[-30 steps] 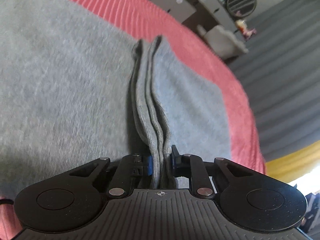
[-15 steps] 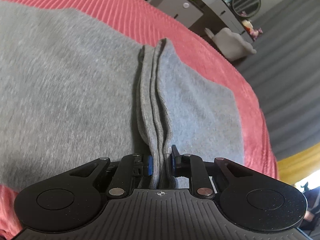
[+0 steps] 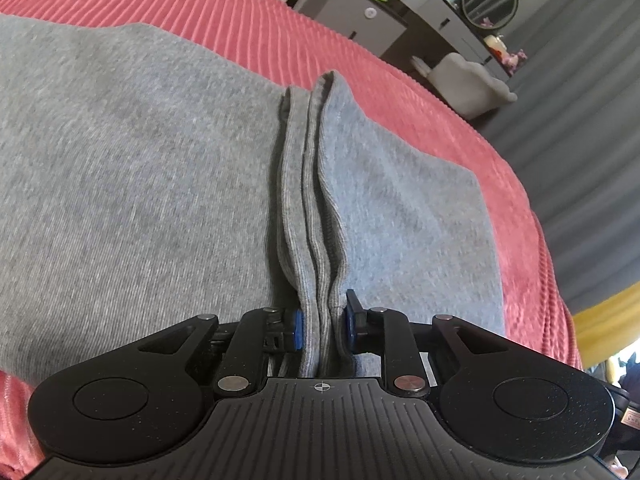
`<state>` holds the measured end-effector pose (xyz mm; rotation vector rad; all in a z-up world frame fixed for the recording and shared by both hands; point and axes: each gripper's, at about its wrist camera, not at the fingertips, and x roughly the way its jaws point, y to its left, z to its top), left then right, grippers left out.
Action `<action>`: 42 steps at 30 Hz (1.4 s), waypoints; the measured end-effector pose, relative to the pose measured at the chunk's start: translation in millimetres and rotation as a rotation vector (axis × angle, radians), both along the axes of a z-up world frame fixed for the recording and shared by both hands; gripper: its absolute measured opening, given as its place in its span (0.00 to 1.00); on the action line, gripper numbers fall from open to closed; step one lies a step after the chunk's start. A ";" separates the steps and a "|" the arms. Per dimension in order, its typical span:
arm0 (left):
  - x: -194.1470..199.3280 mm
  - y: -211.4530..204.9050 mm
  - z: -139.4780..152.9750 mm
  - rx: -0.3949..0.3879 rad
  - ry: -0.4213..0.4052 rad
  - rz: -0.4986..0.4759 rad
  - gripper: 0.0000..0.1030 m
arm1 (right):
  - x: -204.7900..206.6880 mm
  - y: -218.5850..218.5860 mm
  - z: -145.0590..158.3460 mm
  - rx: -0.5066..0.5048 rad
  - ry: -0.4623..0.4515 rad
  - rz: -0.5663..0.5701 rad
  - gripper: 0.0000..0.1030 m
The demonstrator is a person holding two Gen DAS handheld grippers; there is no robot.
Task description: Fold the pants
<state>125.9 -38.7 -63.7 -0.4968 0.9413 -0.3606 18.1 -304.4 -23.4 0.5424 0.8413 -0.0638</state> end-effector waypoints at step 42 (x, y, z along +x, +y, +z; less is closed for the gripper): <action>-5.3 5.2 -1.3 -0.007 -0.101 -0.023 0.49 | 146.8 45.3 6.5 -0.403 -0.017 0.165 0.51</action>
